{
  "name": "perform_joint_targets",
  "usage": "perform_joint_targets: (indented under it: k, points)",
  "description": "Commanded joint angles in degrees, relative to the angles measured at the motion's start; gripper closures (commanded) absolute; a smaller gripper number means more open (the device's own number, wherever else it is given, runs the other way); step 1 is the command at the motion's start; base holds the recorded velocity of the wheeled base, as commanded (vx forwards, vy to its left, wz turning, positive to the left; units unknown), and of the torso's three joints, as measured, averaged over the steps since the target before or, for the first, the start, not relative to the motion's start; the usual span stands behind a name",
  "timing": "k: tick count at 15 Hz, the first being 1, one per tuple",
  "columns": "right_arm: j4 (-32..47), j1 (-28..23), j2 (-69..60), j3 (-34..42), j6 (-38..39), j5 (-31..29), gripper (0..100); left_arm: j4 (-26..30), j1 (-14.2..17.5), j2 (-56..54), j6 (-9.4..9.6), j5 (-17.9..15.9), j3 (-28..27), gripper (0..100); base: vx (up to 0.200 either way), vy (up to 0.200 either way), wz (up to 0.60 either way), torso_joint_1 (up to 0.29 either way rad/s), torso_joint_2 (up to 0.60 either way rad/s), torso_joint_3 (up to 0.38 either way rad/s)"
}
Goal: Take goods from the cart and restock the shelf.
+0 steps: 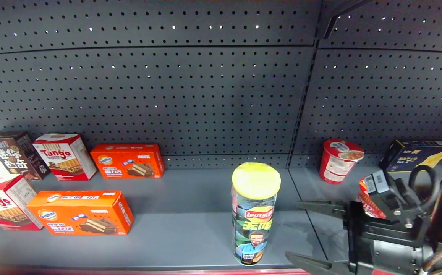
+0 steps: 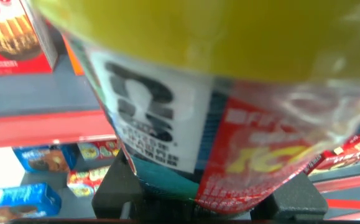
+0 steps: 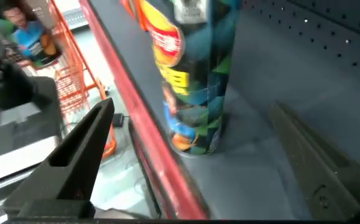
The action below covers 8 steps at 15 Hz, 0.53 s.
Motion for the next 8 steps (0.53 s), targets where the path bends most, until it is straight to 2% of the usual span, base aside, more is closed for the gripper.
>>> perform_joint_targets:
  k: [1,2,4,5,8]
  points:
    - [15.9,0.7,-15.8,-5.5,-0.3,-1.7,0,0.0,0.0,0.0,0.14,-0.1,-1.8,100,0.000,0.000,0.00,0.000,0.00,0.000]
    - [25.2,1.1,-21.0,-8.3,-0.4,-5.5,0,0.5,0.0,0.0,0.14,-0.2,-4.3,100,0.000,0.000,0.00,0.000,0.00,0.000]
    - [37.9,1.6,-27.6,-11.4,-0.4,-12.3,0,1.5,-0.1,0.2,0.05,-1.3,-8.6,100,0.000,0.000,0.00,0.000,0.00,0.000]
    - [44.9,2.2,-31.3,-11.7,-0.3,-18.0,0,3.2,-0.3,1.1,0.14,-2.3,-11.6,100,0.000,0.000,0.00,0.000,0.00,0.000]
    - [49.3,2.1,-40.6,-10.3,1.0,-23.7,0,4.7,-0.4,8.4,0.14,-8.0,-18.7,100,0.000,0.000,0.00,0.000,0.00,0.000]
